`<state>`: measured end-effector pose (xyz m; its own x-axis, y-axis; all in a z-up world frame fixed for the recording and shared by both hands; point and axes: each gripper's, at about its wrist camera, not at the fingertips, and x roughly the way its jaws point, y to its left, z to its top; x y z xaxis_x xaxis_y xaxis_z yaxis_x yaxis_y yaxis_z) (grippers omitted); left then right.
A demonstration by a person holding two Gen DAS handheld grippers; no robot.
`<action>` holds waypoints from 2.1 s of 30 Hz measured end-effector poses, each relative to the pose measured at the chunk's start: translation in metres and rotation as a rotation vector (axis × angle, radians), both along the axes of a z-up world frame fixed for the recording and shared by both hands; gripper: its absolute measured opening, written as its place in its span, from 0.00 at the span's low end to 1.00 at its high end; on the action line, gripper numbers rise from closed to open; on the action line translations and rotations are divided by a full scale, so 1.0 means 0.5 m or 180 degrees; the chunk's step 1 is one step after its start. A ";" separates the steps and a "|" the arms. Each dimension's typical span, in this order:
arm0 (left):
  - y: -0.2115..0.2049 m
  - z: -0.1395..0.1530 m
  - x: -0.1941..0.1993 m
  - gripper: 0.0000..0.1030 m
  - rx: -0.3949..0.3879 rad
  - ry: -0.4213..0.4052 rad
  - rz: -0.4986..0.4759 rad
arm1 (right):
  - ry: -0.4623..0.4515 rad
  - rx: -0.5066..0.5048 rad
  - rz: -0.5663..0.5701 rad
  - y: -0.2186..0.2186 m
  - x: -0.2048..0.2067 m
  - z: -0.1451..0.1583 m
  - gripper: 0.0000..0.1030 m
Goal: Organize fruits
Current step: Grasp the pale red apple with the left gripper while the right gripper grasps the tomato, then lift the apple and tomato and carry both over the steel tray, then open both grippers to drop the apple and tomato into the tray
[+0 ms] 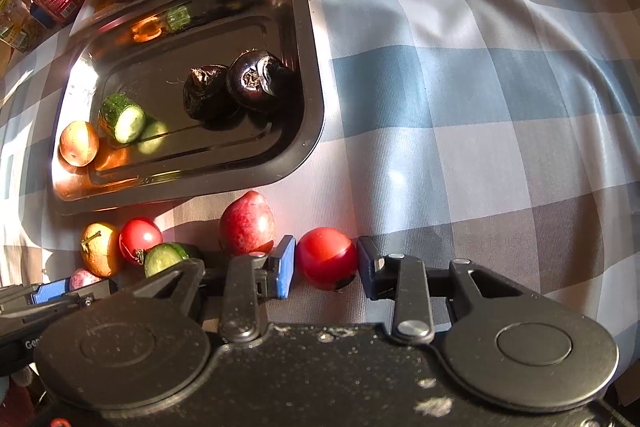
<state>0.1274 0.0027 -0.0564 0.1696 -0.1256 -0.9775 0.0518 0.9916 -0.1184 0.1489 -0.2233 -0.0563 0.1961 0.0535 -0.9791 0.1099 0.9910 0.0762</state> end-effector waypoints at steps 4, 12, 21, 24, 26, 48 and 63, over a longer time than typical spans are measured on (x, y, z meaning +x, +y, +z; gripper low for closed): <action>0.007 0.018 -0.011 0.43 -0.0022 -0.0022 0.0021 | -0.0051 -0.0006 -0.0018 -0.003 -0.007 0.014 0.34; 0.003 0.041 -0.044 0.43 -0.0040 0.0053 -0.0033 | 0.0028 0.0202 -0.0001 0.006 -0.044 0.035 0.34; 0.000 0.102 0.004 0.43 -0.0086 -0.0010 -0.0037 | 0.0096 0.0247 0.0406 0.058 -0.057 0.088 0.34; 0.000 0.133 0.048 0.43 -0.0049 -0.0172 0.0044 | -0.0073 0.0234 0.0376 0.060 -0.027 0.121 0.34; -0.001 0.154 0.083 0.43 -0.0047 -0.0284 0.0116 | -0.0192 0.0271 0.0288 0.060 -0.001 0.141 0.34; -0.056 0.108 0.232 0.44 0.0041 -0.0469 0.0326 | -0.0230 0.0219 0.0040 0.093 0.135 0.081 0.35; -0.031 0.132 0.183 0.53 -0.0010 -0.0302 0.0216 | -0.0265 0.0181 0.0034 0.093 0.098 0.096 0.35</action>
<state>0.2187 -0.0128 0.0097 0.2696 -0.1137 -0.9562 -0.0043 0.9929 -0.1193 0.1979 -0.1769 -0.0081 0.2758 0.1110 -0.9548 0.0904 0.9859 0.1407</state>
